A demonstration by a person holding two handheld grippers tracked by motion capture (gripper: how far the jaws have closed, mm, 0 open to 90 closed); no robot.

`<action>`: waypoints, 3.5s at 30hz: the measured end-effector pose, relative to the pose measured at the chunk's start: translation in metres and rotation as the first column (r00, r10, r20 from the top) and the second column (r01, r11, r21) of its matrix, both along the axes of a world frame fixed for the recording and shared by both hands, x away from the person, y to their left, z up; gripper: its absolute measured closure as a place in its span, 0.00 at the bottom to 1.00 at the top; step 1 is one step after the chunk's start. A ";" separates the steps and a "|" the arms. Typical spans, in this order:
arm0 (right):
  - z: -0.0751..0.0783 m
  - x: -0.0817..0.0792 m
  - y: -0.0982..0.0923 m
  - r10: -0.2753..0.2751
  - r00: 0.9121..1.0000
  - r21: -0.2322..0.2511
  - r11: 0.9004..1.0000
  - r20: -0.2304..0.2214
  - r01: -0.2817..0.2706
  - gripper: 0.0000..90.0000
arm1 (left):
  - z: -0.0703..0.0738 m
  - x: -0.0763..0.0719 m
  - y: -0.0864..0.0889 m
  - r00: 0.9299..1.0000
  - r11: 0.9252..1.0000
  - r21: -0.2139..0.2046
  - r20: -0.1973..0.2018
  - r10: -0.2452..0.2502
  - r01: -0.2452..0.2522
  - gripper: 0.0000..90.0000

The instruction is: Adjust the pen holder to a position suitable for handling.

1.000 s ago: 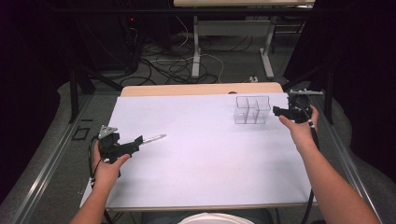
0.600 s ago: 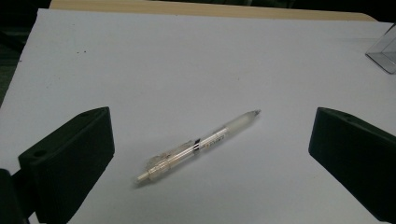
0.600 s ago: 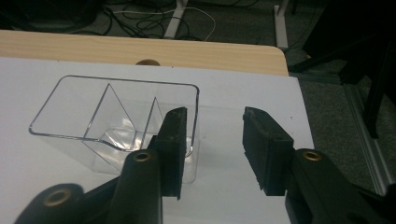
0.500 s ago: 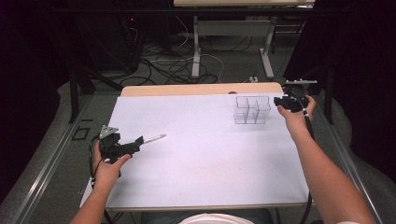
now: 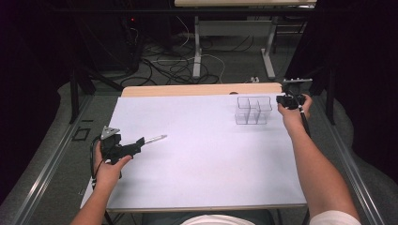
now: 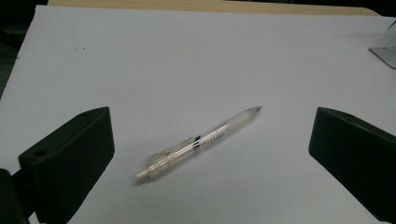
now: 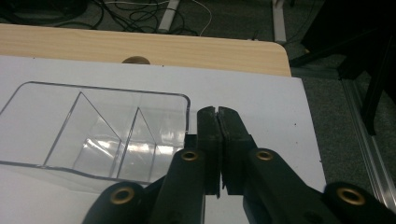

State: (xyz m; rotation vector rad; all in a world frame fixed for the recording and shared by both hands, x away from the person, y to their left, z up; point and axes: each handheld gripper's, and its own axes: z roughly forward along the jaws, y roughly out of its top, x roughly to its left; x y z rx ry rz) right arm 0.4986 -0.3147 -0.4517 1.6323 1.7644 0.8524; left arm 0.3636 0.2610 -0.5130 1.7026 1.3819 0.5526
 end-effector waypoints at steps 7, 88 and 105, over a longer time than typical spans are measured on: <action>-0.011 0.011 -0.004 -0.007 0.999 0.004 1.000 -0.044 0.007 1.00 | 0.000 -0.001 0.000 1.000 1.000 0.000 -0.004 0.000 0.000 0.00; -0.044 -0.001 0.110 0.183 0.982 0.079 0.981 -0.054 -0.178 1.00 | -0.001 0.000 -0.002 1.000 1.000 0.011 -0.019 -0.008 0.008 0.00; -0.046 -0.002 0.148 0.230 0.973 0.087 0.970 -0.033 -0.227 1.00 | -0.002 0.001 -0.004 1.000 1.000 0.011 -0.022 -0.014 0.014 0.00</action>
